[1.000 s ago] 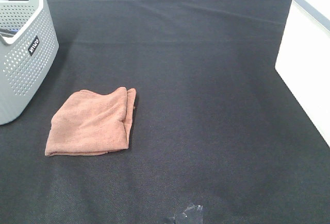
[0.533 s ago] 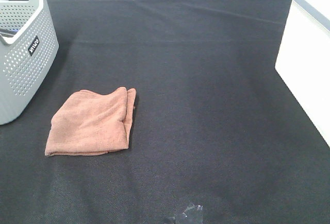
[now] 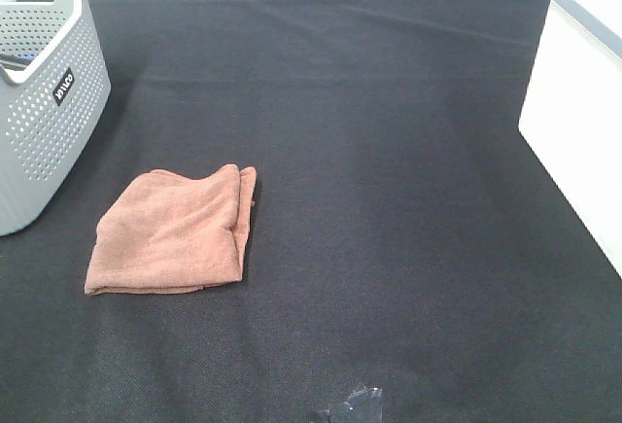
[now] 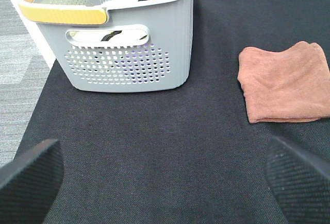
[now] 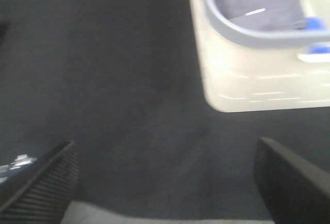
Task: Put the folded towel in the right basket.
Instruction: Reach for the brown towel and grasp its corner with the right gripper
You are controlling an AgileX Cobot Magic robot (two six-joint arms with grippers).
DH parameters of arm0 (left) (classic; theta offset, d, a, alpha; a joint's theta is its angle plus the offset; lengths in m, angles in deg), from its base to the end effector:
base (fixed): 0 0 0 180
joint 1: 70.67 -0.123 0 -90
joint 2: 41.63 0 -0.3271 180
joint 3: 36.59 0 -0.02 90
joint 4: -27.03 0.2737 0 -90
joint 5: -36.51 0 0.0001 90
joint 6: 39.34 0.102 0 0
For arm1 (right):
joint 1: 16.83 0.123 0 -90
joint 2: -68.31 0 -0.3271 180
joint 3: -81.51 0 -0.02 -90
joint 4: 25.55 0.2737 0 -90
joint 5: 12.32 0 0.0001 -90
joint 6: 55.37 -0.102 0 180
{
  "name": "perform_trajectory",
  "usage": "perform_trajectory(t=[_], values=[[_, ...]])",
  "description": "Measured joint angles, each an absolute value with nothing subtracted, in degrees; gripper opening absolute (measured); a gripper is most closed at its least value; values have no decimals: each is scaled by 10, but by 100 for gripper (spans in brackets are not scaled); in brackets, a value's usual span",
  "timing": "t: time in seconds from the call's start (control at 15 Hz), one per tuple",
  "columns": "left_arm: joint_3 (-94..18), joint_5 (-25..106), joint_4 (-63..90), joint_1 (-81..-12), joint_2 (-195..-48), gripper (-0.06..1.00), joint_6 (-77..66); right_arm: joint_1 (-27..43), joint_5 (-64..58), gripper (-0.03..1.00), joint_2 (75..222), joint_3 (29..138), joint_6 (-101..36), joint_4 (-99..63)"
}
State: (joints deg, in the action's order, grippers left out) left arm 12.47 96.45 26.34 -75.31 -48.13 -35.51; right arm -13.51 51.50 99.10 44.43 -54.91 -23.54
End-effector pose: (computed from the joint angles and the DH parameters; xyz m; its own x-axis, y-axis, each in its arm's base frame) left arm -0.0184 -0.0026 0.2873 -0.4326 0.0259 -0.9012 -0.0453 0.9977 0.0504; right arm 0.0408 0.0056 0.3442 -0.6644 -0.0311 -0.7467 -0.0764 0.9967 0.0265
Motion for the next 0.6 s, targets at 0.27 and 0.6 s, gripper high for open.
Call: perform_trajectory(t=[0.27,0.6], values=[[125,964,263,-753,-481,99,-355,-135,532,89,1175,542,-550,-182],[125,964,263,-753,-481,99,-355,-135,497,89,1366,573,-531,-98]])
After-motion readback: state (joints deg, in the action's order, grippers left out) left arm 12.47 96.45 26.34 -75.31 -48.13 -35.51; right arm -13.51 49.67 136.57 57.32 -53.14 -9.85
